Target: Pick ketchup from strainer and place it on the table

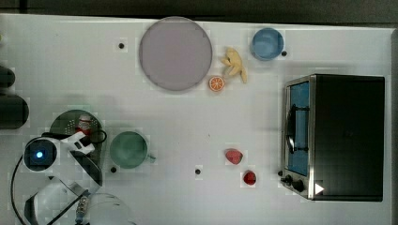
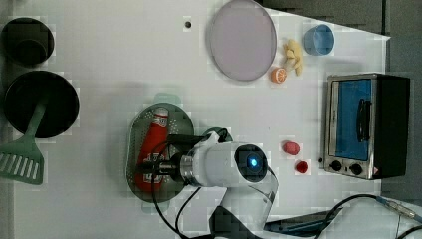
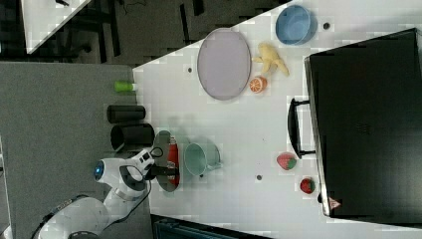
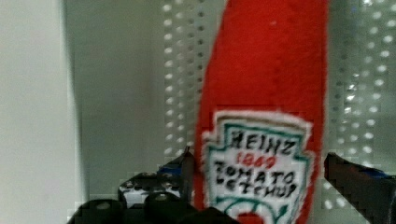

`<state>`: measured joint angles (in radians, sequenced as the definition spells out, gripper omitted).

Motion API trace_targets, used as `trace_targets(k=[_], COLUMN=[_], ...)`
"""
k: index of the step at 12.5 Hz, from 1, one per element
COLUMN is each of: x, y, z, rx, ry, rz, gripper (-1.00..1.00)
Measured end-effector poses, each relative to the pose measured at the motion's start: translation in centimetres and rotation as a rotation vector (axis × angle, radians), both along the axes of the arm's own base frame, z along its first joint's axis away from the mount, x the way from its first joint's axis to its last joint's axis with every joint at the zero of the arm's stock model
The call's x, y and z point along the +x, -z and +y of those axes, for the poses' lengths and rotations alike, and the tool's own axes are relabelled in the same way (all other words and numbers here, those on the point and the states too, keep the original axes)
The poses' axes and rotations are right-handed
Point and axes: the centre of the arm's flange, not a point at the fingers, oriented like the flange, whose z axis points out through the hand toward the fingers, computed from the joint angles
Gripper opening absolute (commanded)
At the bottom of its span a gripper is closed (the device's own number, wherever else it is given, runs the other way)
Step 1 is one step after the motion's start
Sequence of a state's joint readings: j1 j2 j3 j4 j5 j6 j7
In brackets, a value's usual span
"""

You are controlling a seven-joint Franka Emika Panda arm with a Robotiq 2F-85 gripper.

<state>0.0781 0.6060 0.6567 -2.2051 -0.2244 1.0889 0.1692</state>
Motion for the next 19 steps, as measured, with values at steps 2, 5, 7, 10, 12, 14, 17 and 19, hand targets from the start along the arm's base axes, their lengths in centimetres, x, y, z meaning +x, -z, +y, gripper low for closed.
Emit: trace_targets(k=[2, 5, 7, 10, 12, 14, 17, 19], x=[0.2, 0.2, 0.2, 0.4, 1.6, 3.7, 7.2, 9.7], y=[0.0, -0.1, -1.3, -6.1, -11.8, -18.2, -26.4, -28.7], z=[-0.1, -0.1, -0.2, -0.8, -0.4, 0.5, -0.3, -2.8], rx=[0.004, 0.004, -0.025, -0.108, -0.123, -0.087, -0.072, -0.098], ry=[0.005, 0.0, -0.014, -0.007, 0.032, 0.079, 0.106, 0.1], rz=[-0.008, -0.017, -0.025, -0.027, -0.06, -0.117, -0.201, -0.195], gripper=[0.22, 0.21, 0.21, 0.21, 0.21, 0.21, 0.21, 0.21])
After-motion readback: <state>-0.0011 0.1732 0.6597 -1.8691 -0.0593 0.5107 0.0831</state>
